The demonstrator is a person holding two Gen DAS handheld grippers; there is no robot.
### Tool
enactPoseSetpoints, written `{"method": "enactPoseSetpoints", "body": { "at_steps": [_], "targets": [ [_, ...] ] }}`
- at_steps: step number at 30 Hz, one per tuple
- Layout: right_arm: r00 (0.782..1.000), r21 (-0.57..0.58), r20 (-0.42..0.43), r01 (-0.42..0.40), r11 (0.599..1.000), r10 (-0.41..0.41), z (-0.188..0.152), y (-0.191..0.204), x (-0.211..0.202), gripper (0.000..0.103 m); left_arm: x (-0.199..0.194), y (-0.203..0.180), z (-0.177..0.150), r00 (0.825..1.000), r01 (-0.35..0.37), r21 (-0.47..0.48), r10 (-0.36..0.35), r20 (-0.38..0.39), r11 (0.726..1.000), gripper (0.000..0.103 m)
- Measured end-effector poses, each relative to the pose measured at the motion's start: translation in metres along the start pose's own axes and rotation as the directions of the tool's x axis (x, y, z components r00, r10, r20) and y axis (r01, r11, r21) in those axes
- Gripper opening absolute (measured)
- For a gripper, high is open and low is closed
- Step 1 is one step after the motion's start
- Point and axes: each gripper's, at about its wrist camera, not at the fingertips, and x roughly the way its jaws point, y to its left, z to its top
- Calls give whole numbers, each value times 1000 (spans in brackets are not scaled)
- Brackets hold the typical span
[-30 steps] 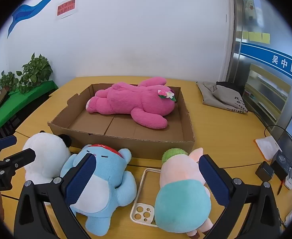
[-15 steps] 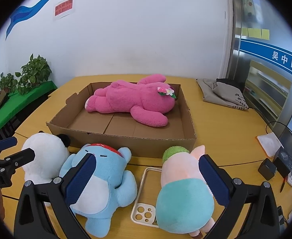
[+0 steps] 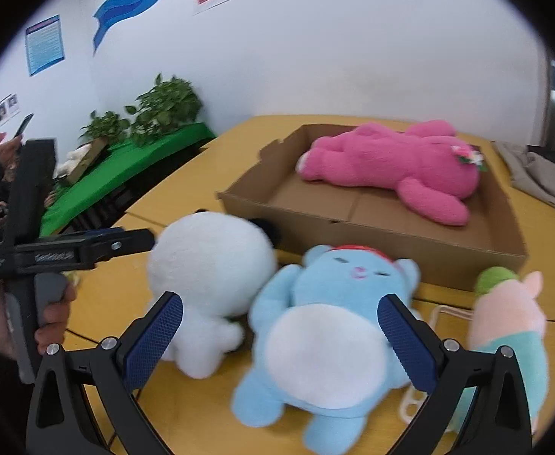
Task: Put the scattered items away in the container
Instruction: 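Close both tools on the white panda plush and lift it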
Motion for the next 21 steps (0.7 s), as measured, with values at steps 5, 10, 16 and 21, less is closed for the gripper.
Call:
{"method": "enactPoseSetpoints", "body": {
  "at_steps": [5,10,16,21],
  "targets": [
    [985,-13,-115,-132,991,130,-11,52,61,103,52,14,12,986,80,63,-69,-154,995,103],
    [979,-44,-192,-71,996,62,-29,72,112,102,80,28,13,944,248,2,-241,-224,969,103],
    [982,-48,-187,3,999,-12,-34,77,134,85,82,29,9,928,303,11,-293,-232,953,97],
    [991,-43,-131,-23,999,17,-35,71,114,63,56,26,9,926,333,1,-327,-187,943,81]
  ]
}}
